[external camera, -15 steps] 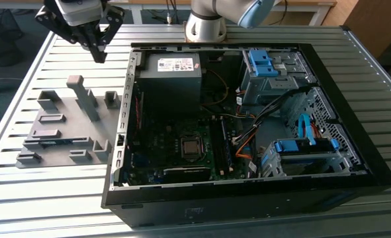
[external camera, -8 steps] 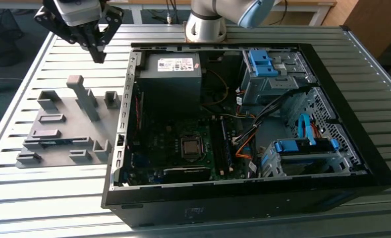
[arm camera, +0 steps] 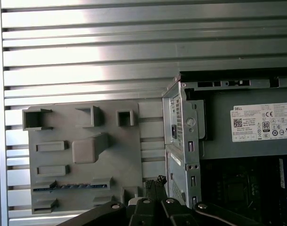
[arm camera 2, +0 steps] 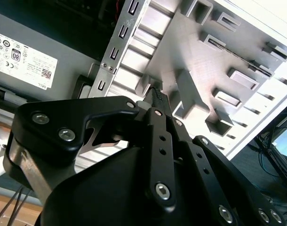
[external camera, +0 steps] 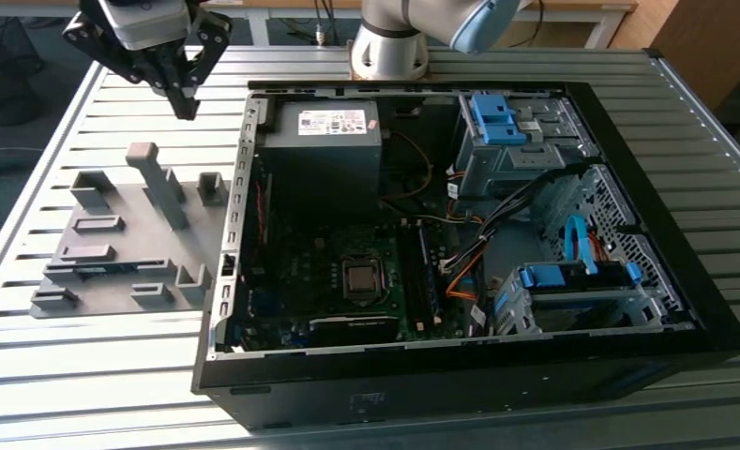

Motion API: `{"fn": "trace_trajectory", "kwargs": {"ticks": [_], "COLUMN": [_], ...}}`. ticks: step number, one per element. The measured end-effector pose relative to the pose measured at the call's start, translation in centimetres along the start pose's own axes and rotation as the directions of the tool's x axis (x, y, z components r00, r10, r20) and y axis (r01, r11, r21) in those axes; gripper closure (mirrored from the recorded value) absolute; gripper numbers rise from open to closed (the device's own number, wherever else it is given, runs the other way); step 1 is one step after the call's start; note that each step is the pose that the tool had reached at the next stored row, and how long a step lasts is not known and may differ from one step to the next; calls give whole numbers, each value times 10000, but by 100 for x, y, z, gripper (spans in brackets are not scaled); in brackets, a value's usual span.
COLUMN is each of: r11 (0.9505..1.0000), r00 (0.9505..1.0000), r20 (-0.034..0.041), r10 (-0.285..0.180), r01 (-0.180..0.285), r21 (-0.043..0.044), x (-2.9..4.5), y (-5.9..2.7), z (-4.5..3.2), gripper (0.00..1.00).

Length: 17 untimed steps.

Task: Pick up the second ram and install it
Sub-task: 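Reach for the second ram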

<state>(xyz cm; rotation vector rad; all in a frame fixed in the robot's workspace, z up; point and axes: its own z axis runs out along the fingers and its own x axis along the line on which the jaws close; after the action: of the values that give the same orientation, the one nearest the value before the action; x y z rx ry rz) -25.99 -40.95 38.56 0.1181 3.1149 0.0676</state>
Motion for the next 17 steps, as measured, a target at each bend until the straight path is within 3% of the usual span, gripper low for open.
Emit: {"fn": "trace_trajectory", "kwargs": {"ticks": [17], "r11": [10000], "r00": [10000], "r20": [-5], "r10": [0], "r01": [0], "r21": [0], "x": [31], "y": [-3], "z": [7], "gripper": [89]}}
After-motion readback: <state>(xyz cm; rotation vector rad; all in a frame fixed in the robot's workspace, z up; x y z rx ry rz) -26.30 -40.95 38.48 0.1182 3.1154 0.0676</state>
